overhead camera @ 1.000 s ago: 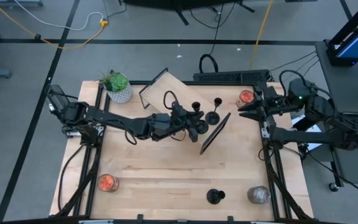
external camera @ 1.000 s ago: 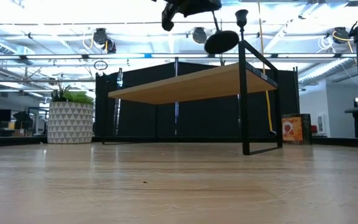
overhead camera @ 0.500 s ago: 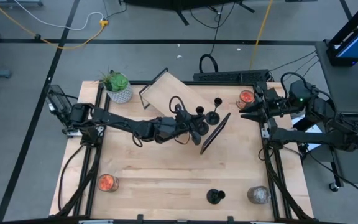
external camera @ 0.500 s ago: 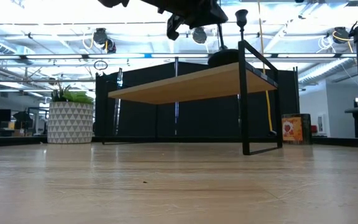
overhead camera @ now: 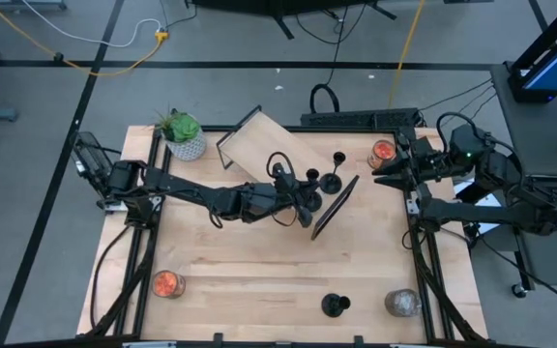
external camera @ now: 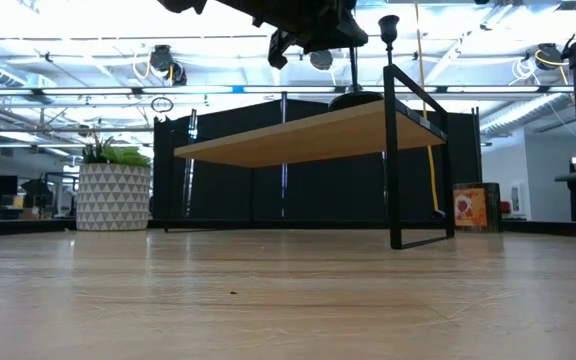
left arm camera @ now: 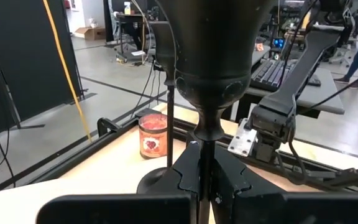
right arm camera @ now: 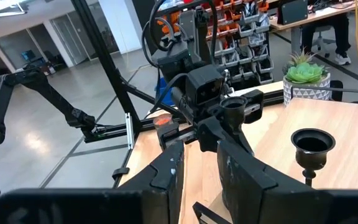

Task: Pick & Place candle stick holders
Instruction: Put the top black candlestick on the shelf

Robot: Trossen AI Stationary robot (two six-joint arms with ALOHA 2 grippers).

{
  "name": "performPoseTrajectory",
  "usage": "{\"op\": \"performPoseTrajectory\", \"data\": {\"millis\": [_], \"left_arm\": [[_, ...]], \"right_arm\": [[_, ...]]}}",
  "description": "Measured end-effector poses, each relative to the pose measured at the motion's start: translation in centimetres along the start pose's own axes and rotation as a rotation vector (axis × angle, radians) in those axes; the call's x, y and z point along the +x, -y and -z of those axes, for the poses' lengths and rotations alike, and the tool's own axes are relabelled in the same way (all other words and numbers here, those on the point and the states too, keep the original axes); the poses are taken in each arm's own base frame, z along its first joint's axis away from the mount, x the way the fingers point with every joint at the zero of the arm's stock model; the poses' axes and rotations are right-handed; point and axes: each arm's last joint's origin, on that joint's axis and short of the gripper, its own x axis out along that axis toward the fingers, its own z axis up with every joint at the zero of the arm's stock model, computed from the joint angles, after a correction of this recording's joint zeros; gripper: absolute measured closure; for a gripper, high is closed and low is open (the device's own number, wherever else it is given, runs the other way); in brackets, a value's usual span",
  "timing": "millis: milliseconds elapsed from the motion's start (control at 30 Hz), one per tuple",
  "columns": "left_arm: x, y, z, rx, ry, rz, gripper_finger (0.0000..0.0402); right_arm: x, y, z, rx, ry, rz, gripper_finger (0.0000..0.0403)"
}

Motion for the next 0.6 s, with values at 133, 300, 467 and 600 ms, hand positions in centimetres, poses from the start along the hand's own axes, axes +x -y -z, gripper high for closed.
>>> {"op": "performPoseTrajectory", "data": {"millis": [133, 300, 467, 600], "left_arm": [[0.01, 0.0, 0.02, 0.0, -0.001, 0.001, 0.0388], [0.0, 0.12, 0.07, 0.002, -0.011, 0.045, 0.0387], [0.0, 0.12, 0.2, -0.002, -0.024, 0.046, 0.0384], [0.0, 0.1, 0.24, -0.004, -0.028, 0.043, 0.0364]], "right_arm": [[0.0, 0.0, 0.0, 0.0, 0.0, 0.0, 0.0314], [0.0, 0.0, 0.0, 0.0, 0.0, 0.0, 0.0314], [0.04, 0.02, 0.0, 0.001, -0.001, 0.0, 0.0314], [0.06, 0.03, 0.0, 0.001, -0.002, 0.0, 0.0314]]}}
